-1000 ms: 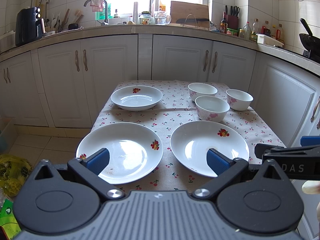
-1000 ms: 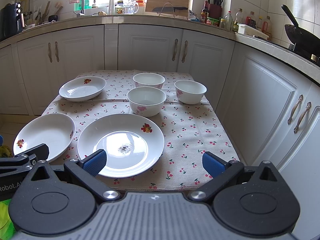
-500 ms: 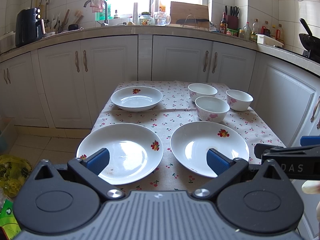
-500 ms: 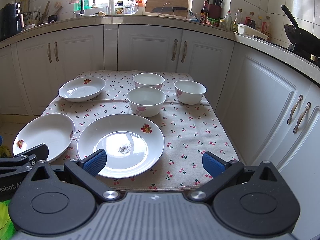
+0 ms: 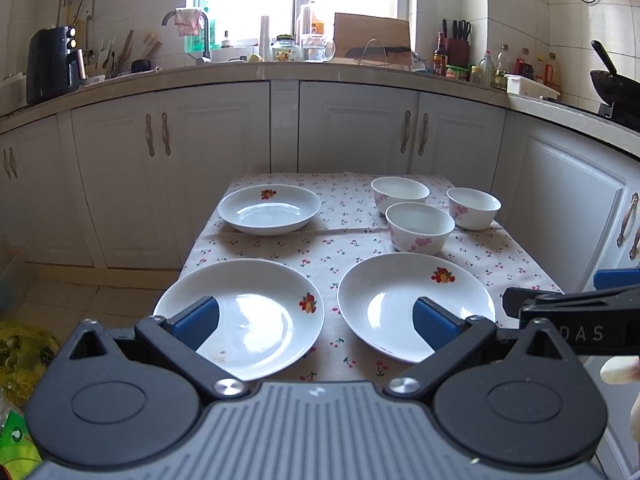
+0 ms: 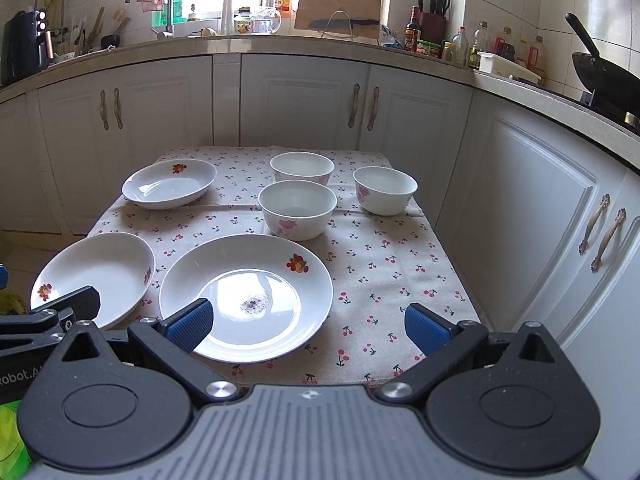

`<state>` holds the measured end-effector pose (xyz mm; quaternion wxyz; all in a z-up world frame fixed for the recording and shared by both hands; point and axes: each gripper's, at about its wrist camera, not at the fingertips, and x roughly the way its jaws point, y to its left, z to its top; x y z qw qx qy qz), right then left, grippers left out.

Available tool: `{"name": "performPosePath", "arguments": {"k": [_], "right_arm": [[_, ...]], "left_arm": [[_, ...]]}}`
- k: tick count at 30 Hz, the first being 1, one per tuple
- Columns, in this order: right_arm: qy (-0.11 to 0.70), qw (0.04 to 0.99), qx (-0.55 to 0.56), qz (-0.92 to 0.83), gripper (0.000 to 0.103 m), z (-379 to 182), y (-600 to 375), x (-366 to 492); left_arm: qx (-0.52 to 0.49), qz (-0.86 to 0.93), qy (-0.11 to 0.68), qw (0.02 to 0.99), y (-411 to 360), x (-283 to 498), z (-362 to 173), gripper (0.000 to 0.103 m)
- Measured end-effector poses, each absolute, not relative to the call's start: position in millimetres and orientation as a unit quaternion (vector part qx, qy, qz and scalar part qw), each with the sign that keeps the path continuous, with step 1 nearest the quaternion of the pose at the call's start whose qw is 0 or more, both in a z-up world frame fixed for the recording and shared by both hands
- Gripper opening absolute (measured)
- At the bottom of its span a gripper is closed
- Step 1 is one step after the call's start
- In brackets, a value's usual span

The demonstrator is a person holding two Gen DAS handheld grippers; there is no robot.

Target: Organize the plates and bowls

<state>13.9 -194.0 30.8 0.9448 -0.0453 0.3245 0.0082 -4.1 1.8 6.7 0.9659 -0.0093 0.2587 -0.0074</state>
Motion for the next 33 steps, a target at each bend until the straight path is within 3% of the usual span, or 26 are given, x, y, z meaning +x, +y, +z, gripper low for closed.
{"name": "performPosePath", "arguments": {"k": [17,27,33], "right_arm": [[0.3,0.949,-0.021,0.096,0.103,40,-193,51],[0.356,0.909,0.078,0.204,0.103,31,-189,97],[0.351,0.912,0.038,0.209,0.103,27,-160,115]], "left_arm": [[0.014,-0.035,0.213,0.976,28,15,-3,0.102],[-0.018,-0.058,0.245,0.968,73,37,-21,0.102],[-0.011,-0.059,0.263,0.963,96,42,-37,0.102]]}}
